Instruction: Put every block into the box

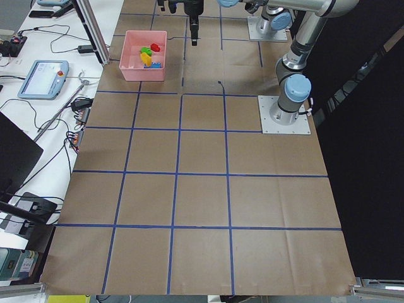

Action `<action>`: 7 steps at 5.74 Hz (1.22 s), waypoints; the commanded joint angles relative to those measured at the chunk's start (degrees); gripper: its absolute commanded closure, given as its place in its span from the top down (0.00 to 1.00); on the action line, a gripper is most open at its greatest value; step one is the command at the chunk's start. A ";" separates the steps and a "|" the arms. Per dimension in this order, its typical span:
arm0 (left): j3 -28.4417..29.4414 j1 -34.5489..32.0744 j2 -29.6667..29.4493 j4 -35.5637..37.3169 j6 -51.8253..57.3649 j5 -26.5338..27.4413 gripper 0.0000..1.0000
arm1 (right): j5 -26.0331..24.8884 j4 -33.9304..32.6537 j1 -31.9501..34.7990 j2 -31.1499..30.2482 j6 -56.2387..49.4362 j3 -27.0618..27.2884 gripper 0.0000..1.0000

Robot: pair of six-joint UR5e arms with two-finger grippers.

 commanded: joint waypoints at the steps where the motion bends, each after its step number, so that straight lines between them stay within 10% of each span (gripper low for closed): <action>1: 0.00 0.01 0.17 -0.22 0.00 0.00 0.99 | 0.70 2.39 -0.72 -9.46 -0.02 8.99 0.99; 3: 0.00 0.01 0.17 -0.31 0.00 0.00 0.99 | 2.20 -5.50 -0.98 -17.49 -0.02 21.50 0.99; 7: 0.09 0.09 0.26 -0.31 0.00 0.00 0.99 | 2.11 -8.25 -1.33 -18.39 0.16 21.27 1.00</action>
